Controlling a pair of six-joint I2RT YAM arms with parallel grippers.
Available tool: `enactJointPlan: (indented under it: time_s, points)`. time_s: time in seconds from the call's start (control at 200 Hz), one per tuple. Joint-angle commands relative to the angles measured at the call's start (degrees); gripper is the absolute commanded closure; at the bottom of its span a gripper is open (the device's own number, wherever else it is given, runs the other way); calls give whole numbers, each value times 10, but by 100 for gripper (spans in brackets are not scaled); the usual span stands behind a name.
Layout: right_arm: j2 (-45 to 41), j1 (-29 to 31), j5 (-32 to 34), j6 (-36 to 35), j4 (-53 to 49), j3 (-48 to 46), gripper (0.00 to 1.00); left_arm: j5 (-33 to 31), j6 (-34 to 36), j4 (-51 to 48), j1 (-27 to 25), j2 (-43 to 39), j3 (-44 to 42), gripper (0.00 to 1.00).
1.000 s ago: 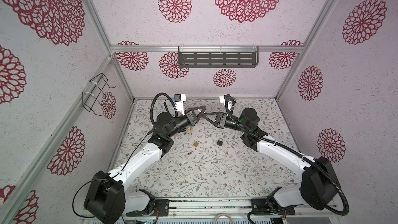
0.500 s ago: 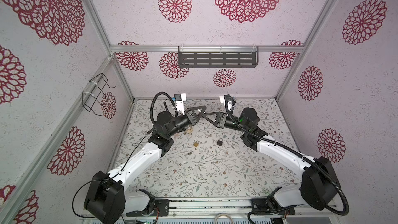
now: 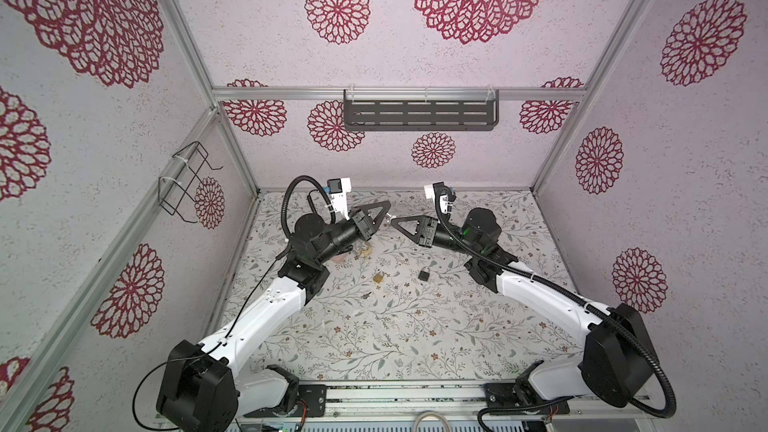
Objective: Unlock with the key
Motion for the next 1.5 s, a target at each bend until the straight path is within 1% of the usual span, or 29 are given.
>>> enactJointPlan:
  time_s: [0.0,0.42,0.605,0.655,0.77,0.84,0.921,1.011,1.161,1.396,1.496]
  points:
    - [-17,-1,11,1,15,3,100,4,7,10,1,-9,8,92]
    - [-9,-1,10,3,18,14,100,35,-10,18,1,14,18,90]
    - [-11,-1,9,2,15,13,100,32,-2,-1,1,12,20,95]
    - [-12,-1,10,-2,10,14,100,33,-2,-5,1,14,22,100]
    - [-11,-1,12,-6,5,16,100,36,2,-10,1,16,25,100]
    - [-11,-1,11,-8,4,20,91,37,4,-14,1,16,25,100]
    - [-9,-1,8,-11,2,26,89,42,7,-16,0,17,27,100]
    - [-9,0,8,-15,-3,31,79,44,9,-19,0,16,27,100]
    - [-10,-1,8,-20,-5,34,76,43,13,-25,0,14,27,100]
    - [-11,-1,7,-23,-5,32,76,48,12,-28,-2,16,31,100]
    - [-10,-1,7,-24,-6,31,79,45,12,-30,-1,16,31,100]
